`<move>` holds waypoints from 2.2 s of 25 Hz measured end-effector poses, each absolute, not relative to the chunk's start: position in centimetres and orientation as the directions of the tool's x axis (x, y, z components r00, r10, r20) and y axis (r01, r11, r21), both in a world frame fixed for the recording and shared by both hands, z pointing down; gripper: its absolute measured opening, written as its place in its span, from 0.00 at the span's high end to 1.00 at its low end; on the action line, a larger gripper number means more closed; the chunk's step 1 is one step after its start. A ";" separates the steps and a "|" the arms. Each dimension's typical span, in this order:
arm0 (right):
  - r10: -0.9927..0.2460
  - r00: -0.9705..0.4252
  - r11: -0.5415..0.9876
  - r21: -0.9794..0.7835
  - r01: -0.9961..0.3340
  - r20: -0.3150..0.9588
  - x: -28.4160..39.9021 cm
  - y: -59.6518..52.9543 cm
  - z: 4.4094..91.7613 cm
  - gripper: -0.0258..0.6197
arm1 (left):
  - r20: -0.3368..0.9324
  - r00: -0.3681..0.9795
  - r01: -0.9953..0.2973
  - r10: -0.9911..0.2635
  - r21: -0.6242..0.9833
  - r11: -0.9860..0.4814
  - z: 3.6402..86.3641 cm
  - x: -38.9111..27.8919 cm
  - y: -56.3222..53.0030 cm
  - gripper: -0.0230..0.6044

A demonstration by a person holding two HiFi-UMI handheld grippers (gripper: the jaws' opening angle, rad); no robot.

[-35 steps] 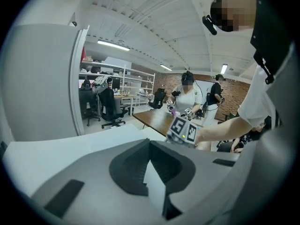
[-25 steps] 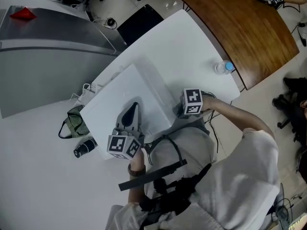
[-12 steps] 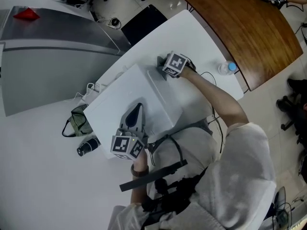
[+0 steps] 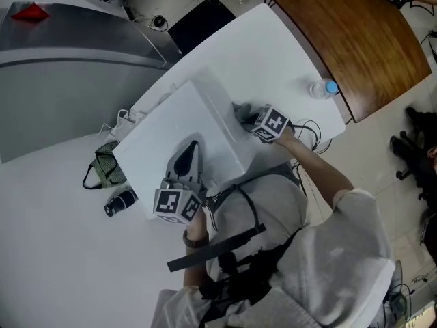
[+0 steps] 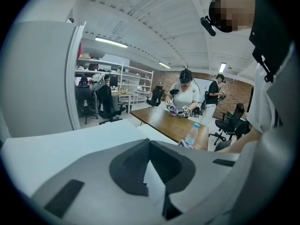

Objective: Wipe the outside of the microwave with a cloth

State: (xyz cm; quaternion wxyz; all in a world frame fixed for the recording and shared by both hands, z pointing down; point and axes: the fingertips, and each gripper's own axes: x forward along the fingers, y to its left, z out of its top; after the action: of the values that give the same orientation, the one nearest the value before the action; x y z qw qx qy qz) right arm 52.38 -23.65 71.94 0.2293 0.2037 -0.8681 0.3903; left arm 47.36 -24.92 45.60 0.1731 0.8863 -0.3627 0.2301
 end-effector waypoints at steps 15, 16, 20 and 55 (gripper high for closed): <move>-0.328 -0.884 0.553 -0.692 -0.465 0.332 52.7 -17.2 59.0 0.92 | 0.520 0.690 -0.659 -0.504 0.161 -0.735 44.7 49.3 -19.9 0.92; -0.329 -0.903 0.526 -0.741 -0.417 0.275 52.9 -17.1 58.0 0.92 | 0.517 0.689 -0.662 -0.508 0.163 -0.731 44.7 49.0 -19.5 0.92; -0.387 -0.922 0.376 -0.908 -0.184 0.026 53.3 -17.8 57.6 0.92 | 0.509 0.690 -0.671 -0.515 0.181 -0.719 45.1 47.2 -17.8 0.92; -0.812 -0.574 0.553 -0.172 -0.815 0.109 11.9 9.4 36.1 0.92 | 0.250 0.614 -0.786 -0.749 0.100 -0.611 35.8 3.9 10.6 0.92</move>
State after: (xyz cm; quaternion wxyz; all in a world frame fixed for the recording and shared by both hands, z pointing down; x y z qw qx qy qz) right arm 11.88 9.44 36.06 0.0085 0.4615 -0.8812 0.1021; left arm 3.86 10.56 35.76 0.0999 0.8927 -0.4297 0.0917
